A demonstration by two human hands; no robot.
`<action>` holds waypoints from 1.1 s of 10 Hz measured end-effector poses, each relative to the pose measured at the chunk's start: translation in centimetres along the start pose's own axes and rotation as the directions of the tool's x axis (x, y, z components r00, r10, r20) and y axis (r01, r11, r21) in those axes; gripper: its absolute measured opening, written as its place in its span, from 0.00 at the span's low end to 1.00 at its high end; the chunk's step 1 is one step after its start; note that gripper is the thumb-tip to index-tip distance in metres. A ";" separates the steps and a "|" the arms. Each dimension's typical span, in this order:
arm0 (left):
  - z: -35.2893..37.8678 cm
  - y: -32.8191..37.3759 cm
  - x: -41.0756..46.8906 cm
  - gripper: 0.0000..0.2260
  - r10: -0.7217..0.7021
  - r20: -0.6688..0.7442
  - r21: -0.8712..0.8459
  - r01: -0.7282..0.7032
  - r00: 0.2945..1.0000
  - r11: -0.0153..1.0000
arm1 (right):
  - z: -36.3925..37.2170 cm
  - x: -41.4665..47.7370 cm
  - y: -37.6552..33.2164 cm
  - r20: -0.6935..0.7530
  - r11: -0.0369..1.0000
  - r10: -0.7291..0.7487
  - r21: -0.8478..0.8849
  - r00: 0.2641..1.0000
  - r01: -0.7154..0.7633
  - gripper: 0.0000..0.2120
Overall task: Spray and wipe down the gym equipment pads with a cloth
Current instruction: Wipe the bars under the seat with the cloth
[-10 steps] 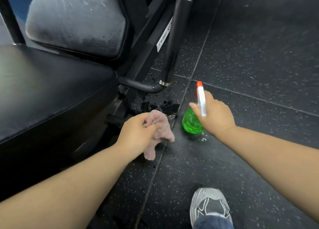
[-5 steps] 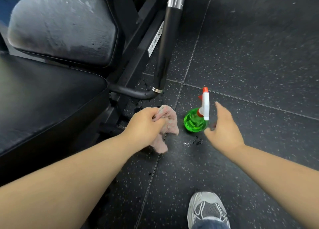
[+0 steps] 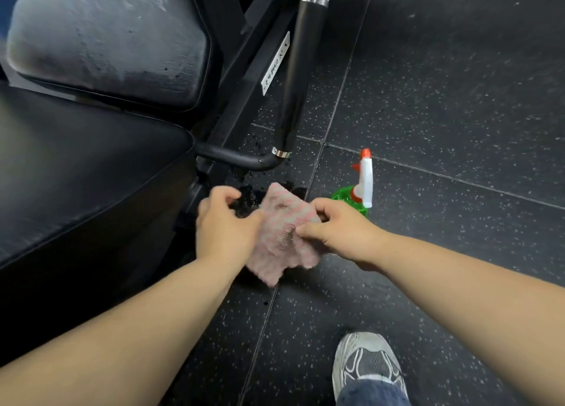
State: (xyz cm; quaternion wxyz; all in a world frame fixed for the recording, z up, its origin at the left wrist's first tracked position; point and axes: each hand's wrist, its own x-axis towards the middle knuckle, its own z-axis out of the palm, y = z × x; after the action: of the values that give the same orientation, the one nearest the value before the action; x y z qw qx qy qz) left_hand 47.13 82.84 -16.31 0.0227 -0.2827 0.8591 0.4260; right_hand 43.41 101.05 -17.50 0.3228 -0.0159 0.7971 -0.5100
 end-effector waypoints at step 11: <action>4.0 -3.8 1.6 0.25 -0.381 -0.292 -0.149 0.351 0.877 0.924 | 4.6 5.0 3.0 0.240 0.873 0.163 -0.486 0.957 -0.027 0.13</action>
State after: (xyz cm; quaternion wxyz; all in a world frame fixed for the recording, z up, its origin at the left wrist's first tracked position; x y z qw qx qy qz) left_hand 46.89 83.20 -22.05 -0.0479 -0.5052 0.7621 0.4022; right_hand 42.82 97.02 -23.66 0.4407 -0.1256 0.8457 -0.2736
